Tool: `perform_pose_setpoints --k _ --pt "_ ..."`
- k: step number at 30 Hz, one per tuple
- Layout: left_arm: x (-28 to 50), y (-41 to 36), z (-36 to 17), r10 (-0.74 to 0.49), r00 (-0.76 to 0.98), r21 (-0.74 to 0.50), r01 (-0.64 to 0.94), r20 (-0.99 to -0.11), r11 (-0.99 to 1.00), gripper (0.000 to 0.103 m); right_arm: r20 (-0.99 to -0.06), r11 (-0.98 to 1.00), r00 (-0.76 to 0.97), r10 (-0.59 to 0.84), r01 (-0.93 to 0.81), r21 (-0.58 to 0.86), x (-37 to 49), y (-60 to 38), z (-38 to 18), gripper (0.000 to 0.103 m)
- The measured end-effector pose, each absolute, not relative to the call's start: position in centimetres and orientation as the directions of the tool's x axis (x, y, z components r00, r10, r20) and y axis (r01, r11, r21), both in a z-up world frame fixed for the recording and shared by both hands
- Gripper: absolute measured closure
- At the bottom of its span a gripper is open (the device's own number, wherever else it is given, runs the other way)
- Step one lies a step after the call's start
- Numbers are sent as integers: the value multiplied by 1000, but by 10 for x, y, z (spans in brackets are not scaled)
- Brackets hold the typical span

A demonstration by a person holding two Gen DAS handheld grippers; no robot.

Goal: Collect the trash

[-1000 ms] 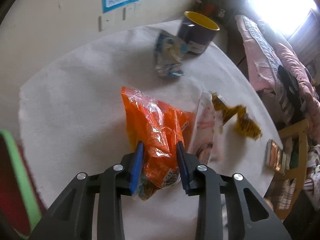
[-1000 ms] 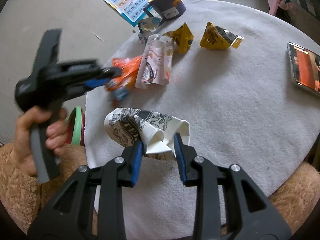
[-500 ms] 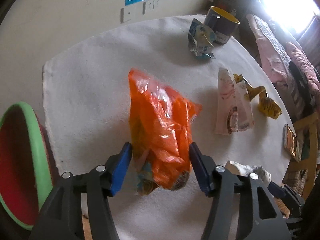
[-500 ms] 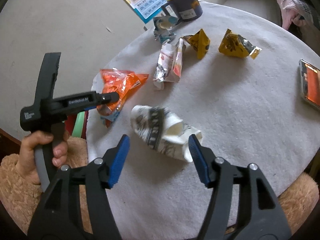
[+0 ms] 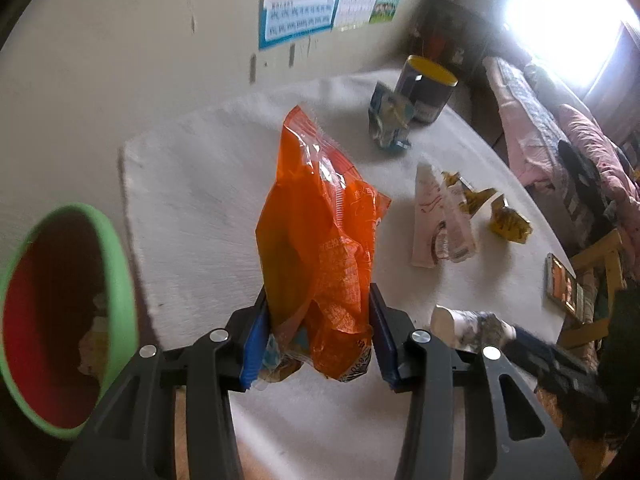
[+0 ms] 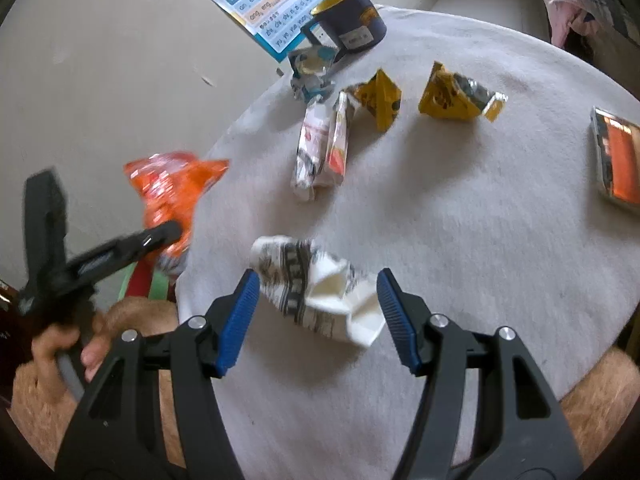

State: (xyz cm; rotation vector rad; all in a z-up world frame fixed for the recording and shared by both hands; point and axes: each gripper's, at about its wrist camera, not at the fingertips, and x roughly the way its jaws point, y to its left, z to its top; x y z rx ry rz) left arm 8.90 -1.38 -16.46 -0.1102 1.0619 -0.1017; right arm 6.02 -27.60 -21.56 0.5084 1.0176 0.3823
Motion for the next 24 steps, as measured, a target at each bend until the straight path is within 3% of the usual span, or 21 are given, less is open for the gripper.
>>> perform_pose_setpoints --k 5,11,18,20,24 --pt "68 2 -144 -115 526 -132 5 -843 991 60 -720 848 481 501 -107 519 77 -271 -209 37" --pt "54 26 -129 -103 558 -153 -43 -823 987 59 -755 854 416 507 -127 504 87 -261 -220 37" --pt "46 39 -127 -107 563 -184 -81 -819 980 59 -785 868 370 497 -188 460 82 -239 -220 74" --pt "43 40 -123 -111 574 -190 -79 -812 979 59 -789 875 379 484 -210 436 81 -233 -215 79" --pt "40 43 -117 -100 597 -185 -82 -796 979 59 -797 891 399 454 -224 395 72 -226 -207 79"
